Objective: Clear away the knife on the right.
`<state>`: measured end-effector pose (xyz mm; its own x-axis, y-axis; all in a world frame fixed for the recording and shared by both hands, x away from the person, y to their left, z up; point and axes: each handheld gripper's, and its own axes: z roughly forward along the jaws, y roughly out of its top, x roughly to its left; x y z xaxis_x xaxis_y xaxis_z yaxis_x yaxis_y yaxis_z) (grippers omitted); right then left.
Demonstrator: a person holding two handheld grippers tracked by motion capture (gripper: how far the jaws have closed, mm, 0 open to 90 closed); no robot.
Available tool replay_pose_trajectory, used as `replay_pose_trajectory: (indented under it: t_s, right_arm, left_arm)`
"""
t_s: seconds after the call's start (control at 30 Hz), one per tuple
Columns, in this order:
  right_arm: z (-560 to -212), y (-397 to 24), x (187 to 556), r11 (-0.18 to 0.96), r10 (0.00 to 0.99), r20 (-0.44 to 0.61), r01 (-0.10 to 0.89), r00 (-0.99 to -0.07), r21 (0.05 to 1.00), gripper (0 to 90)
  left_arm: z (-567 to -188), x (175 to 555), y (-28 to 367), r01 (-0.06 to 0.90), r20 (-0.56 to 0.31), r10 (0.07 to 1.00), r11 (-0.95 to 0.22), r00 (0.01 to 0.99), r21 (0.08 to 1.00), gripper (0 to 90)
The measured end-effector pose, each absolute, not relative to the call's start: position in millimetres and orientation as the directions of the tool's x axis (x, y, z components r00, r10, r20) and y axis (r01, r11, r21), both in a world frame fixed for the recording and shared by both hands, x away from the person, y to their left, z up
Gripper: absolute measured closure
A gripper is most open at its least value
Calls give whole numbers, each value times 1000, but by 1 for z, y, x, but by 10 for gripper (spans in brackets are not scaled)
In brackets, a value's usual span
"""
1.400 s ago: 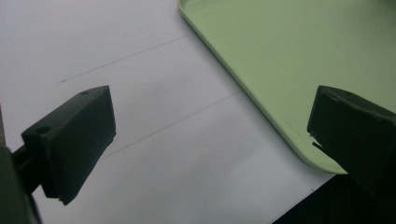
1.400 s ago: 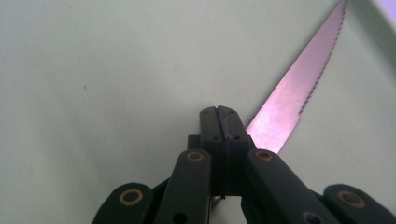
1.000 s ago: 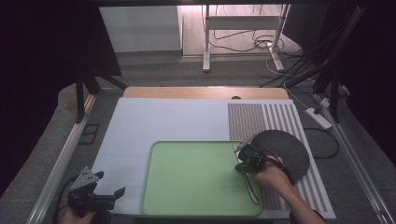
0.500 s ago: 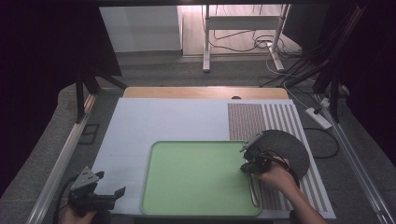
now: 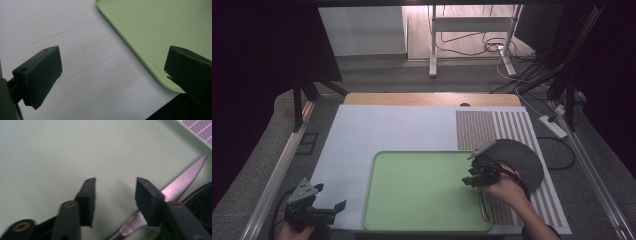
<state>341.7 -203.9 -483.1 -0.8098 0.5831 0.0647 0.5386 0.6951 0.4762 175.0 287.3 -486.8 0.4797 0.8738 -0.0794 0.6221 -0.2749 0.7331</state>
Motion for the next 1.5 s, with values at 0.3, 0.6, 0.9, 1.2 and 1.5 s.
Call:
replay_pose_trajectory:
  t_s: [0.3, 0.6, 0.9, 1.2, 1.5]
  right_arm:
    - [-482, -200, 337, 699, 590, 28, 528, -807, 482, 273]
    - [-479, -203, 333, 687, 594, 8, 512, -805, 515, 149]
    - [-482, -204, 333, 646, 630, 28, 543, -776, 537, 41]
    - [-480, -211, 327, 639, 631, -13, 510, -776, 576, 7]
    - [-477, -222, 320, 620, 643, -22, 504, -765, 602, 7]
  left_arm:
    - [-487, 175, 287, 622, -79, 874, -275, 479, 733, 24]
    - [-487, 175, 287, 622, -79, 875, -274, 478, 733, 24]
    - [-487, 175, 287, 622, -78, 875, -274, 477, 733, 23]
    - [-487, 175, 288, 623, -83, 876, -268, 475, 735, 24]
    - [-487, 175, 288, 624, -85, 877, -265, 472, 735, 24]
